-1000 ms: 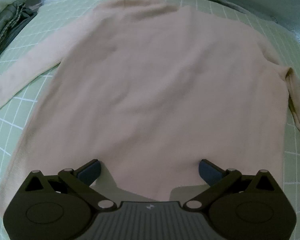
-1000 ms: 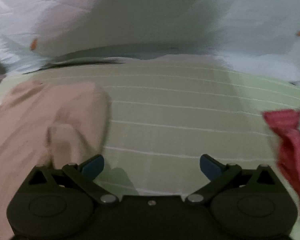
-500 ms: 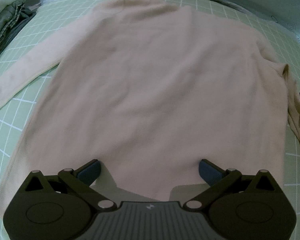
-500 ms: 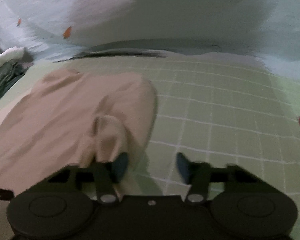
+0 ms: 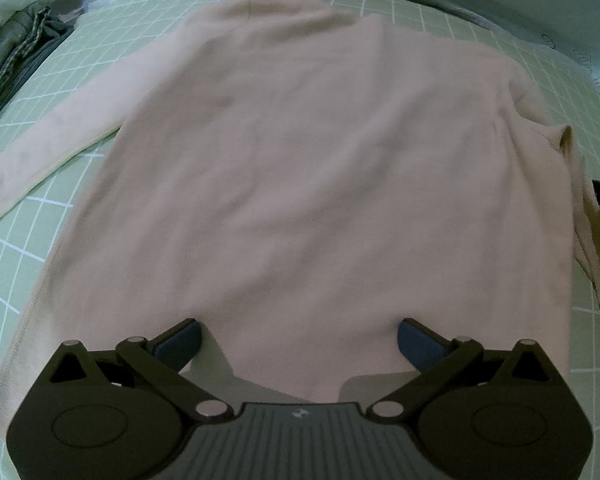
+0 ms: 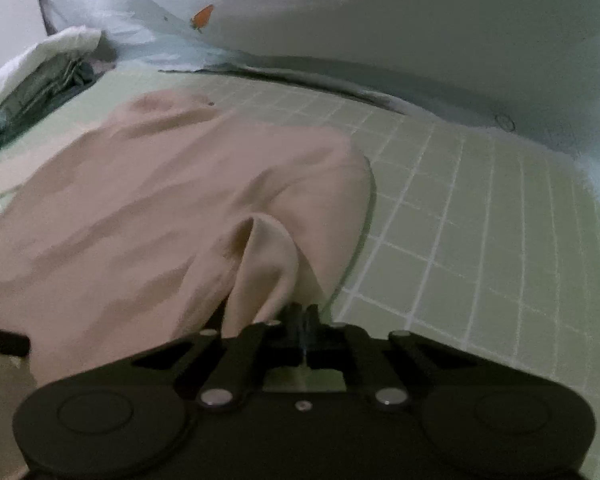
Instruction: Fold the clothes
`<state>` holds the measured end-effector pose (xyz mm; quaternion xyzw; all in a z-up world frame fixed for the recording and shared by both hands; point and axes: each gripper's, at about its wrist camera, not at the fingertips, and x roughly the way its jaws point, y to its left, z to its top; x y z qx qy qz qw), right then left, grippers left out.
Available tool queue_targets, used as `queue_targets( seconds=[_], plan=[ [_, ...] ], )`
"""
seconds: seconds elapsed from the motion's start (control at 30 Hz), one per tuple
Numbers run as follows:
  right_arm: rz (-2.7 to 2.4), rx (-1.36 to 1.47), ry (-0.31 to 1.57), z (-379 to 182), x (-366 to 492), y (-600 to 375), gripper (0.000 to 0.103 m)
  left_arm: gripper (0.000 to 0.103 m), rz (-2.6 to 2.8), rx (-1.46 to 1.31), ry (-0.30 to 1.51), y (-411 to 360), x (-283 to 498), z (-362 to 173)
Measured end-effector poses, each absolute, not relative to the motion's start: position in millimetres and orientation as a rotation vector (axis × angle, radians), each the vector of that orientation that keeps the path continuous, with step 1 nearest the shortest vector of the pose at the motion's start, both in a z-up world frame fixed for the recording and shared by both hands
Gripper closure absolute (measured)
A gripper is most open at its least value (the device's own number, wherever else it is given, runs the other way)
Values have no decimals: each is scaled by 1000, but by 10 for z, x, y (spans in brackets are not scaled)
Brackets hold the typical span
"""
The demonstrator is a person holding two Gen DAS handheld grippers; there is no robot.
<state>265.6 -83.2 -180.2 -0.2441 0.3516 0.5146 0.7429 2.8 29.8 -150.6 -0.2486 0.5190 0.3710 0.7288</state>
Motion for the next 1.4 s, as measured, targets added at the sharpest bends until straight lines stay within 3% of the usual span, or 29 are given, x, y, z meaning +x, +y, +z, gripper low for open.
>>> queue_targets(
  seconds=[0.27, 0.43, 0.47, 0.53, 0.57, 0.8, 0.87, 0.93, 1.0, 1.07, 1.17, 1.2, 1.4],
  plan=[
    [949, -604, 712, -1839, 2988, -951, 103, 0, 813, -542, 1138, 316, 14, -1519],
    [888, -490, 751, -1785, 3431, -1121, 101, 0, 812, -540, 1135, 352, 0, -1546],
    [908, -467, 760, -1774, 3439, -1136, 93, 0, 813, -540, 1134, 354, 1, -1546],
    [969, -420, 778, -1768, 3397, -1155, 66, 0, 815, -540, 1132, 354, 1, -1549],
    [991, -408, 767, -1782, 3337, -1137, 47, 0, 816, -540, 1131, 354, 1, -1551],
    [968, -344, 822, -1968, 2989, -957, 32, 0, 817, -538, 1127, 341, -5, -1560],
    [976, -344, 817, -1972, 2939, -898, 32, 0, 817, -538, 1127, 341, -1, -1557],
    [1016, -356, 811, -1955, 2863, -891, 39, 0, 817, -538, 1127, 339, 0, -1557],
    [1056, -370, 805, -1938, 2791, -880, 64, 0, 817, -537, 1126, 338, -4, -1559],
    [1090, -396, 804, -1930, 2750, -851, 77, 0, 817, -537, 1125, 341, -10, -1564],
    [1113, -458, 803, -1917, 2730, -764, 87, 0, 818, -536, 1121, 344, -15, -1575],
    [1115, -468, 799, -1916, 2733, -754, 94, 0, 819, -536, 1121, 343, -14, -1577],
    [1104, -544, 761, -1893, 2762, -731, 100, 0, 822, -536, 1119, 342, -15, -1583]
  ],
)
